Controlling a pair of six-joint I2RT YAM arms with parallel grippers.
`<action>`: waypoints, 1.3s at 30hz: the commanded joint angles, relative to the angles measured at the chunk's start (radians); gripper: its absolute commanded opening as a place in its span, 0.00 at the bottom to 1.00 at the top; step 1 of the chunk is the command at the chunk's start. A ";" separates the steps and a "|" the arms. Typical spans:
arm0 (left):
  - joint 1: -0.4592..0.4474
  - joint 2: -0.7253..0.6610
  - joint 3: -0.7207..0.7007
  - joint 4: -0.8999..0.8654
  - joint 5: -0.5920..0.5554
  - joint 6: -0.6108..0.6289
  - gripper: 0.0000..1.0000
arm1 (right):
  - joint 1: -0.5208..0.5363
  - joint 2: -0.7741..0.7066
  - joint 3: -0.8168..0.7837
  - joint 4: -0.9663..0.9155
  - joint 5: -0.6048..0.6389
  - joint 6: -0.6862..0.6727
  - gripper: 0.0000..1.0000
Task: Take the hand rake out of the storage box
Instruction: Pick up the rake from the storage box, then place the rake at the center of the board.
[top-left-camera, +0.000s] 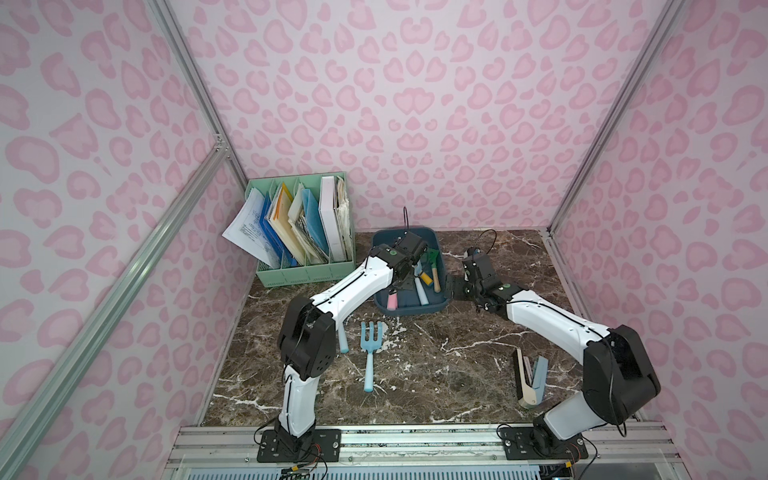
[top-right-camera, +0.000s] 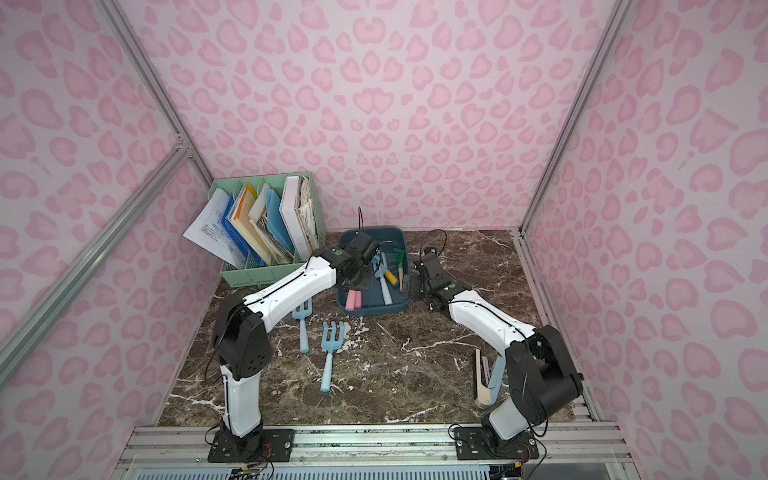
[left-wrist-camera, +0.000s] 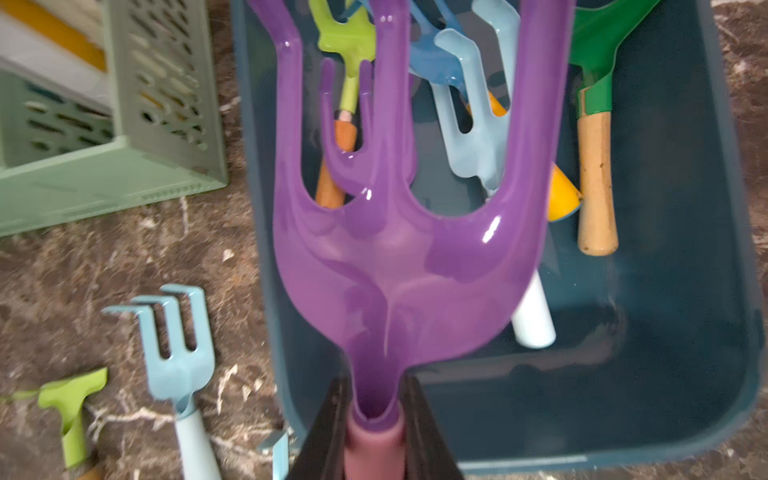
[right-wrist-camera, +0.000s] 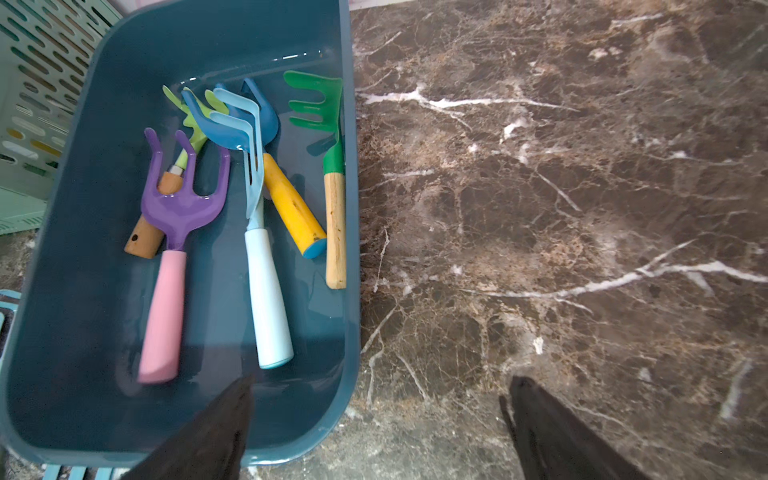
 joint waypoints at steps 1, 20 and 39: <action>-0.060 -0.131 -0.140 0.002 -0.063 -0.130 0.12 | 0.001 -0.034 -0.022 0.034 0.002 0.001 0.99; -0.349 -0.134 -0.615 0.272 0.018 -0.482 0.11 | 0.029 -0.221 -0.170 0.023 0.038 0.044 0.99; -0.404 -0.036 -0.534 0.191 0.010 -0.509 0.36 | 0.059 -0.255 -0.199 0.017 0.057 0.055 0.99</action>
